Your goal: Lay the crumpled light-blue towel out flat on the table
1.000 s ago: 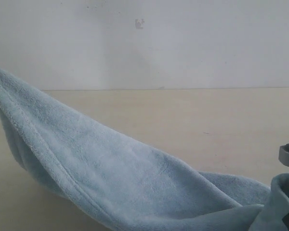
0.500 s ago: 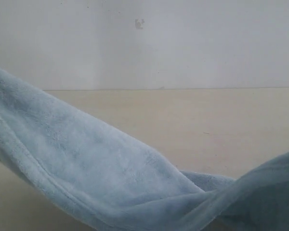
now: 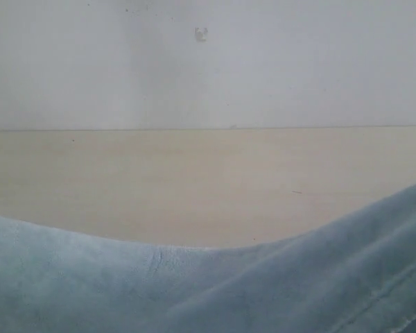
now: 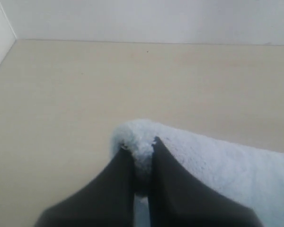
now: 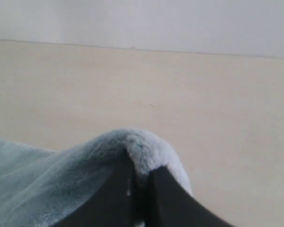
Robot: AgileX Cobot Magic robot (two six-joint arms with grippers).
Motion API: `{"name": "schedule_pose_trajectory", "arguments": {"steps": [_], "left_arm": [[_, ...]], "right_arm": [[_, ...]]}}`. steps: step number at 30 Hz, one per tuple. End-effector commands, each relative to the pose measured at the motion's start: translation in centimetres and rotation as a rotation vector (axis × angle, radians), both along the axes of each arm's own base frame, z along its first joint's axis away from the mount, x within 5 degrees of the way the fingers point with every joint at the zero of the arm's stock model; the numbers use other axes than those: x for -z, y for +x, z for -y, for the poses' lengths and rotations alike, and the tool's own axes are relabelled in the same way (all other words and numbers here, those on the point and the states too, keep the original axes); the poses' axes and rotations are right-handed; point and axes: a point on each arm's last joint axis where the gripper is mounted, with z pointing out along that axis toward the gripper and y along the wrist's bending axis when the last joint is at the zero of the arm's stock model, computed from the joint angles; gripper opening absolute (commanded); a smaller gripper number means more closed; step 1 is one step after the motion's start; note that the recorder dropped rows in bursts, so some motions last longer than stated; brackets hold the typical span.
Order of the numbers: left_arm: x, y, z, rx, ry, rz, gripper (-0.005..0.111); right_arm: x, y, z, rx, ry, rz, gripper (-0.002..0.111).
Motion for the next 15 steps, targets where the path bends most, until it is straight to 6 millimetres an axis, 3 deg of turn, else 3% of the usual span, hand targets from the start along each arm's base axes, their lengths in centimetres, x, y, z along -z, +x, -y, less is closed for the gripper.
{"name": "schedule_pose_trajectory", "arguments": {"steps": [1,5,9,11,12,15], "left_arm": [[0.1,-1.3,-0.3,-0.023,0.007,0.011,0.004],[0.4,-1.5,-0.5,-0.009,0.026,-0.028,0.004],[0.3,-1.2,-0.9,-0.038,0.072,-0.028,0.004],[0.5,0.7,-0.7,-0.027,0.089,-0.043,0.004],[1.6,3.0,-0.5,-0.019,0.101,-0.122,0.004],[5.4,9.0,0.1,0.011,0.129,-0.338,0.004]], "right_arm": [[-1.6,-2.9,1.3,0.052,-0.070,0.064,0.000],[-2.4,-5.2,3.7,0.230,-0.175,0.120,0.000],[-2.1,-4.1,4.5,0.238,-0.264,0.062,0.000],[-1.0,-1.3,4.3,0.204,-0.331,-0.036,0.000],[0.8,1.2,3.6,0.175,-0.382,-0.156,0.000],[5.0,7.0,0.8,0.092,-0.490,-0.277,0.000]]}}
